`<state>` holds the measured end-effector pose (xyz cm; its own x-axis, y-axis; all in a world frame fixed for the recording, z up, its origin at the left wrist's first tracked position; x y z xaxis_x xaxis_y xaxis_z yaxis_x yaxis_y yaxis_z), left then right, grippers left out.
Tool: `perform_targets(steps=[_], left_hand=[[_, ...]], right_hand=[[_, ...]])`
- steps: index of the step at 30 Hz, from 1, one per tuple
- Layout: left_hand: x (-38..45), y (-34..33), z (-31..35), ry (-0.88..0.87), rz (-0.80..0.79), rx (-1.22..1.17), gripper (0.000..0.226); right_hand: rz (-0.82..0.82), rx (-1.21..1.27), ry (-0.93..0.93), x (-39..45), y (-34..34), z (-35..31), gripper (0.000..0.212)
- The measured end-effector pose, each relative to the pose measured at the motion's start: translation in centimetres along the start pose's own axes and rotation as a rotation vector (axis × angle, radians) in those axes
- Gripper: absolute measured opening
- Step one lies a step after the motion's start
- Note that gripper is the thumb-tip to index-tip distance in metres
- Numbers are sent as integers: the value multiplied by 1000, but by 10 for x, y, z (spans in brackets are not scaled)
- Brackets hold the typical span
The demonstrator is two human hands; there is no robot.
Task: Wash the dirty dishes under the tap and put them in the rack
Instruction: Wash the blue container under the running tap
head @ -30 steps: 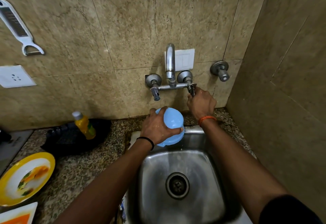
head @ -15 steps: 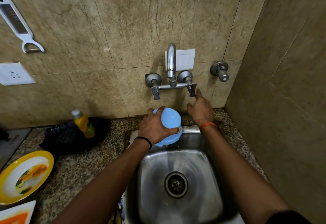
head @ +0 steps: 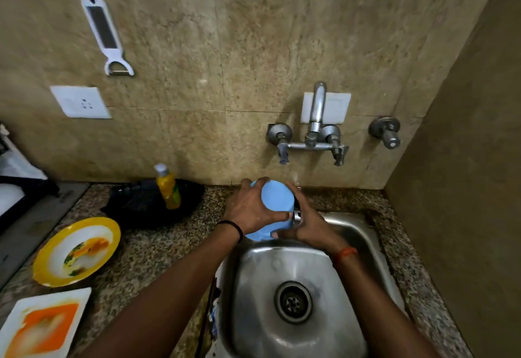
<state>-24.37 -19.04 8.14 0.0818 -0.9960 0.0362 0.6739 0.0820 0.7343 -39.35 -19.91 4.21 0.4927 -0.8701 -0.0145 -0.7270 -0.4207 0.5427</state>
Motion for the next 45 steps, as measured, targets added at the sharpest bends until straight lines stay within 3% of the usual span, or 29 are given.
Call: perform_targets(steps=[5,17,20,22,24,27,30,34,39,45], left_hand=[[-18,46,-33,-25,-54,30,97],[-82,201,-205,189,-113,60,105],[-99,244,-245,292,-118,-69,102],[-105,281,-270,269,-32,-170,77],[-110,327,-295,180,158,-117,49],[-126,405,-349,172,514,67,50],[-142,469,-394,253,666,309,53],[-153,501,-443,490,558,398,40],[-142,500,-462,545,405,260,54],[-138,500,-471,622,281,169,70]], right_hand=[[-46,66,34,25,-54,-33,128],[-203,-54,237,92,-254,-157,121],[-222,-62,264,108,-305,-182,121],[-229,-36,272,117,-337,-198,117],[-239,5,271,125,-364,-211,110],[-273,30,284,133,-404,-227,102],[-282,11,287,139,-435,-241,108],[-293,-27,288,149,-470,-259,107],[-289,-26,286,162,-523,-286,108],[-502,-176,379,170,-607,-324,114]])
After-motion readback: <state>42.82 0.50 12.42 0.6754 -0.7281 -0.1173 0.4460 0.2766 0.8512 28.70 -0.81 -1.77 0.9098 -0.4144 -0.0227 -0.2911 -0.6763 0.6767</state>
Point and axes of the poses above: each hand's wrist, its own x-axis towards the middle knuckle, its own y-axis out of the back of the hand, z = x × y, the point moved 6 cm from there along x, towards the middle knuckle, and after that the axes turned 14 degrees about -x, right-handed, at the moved point
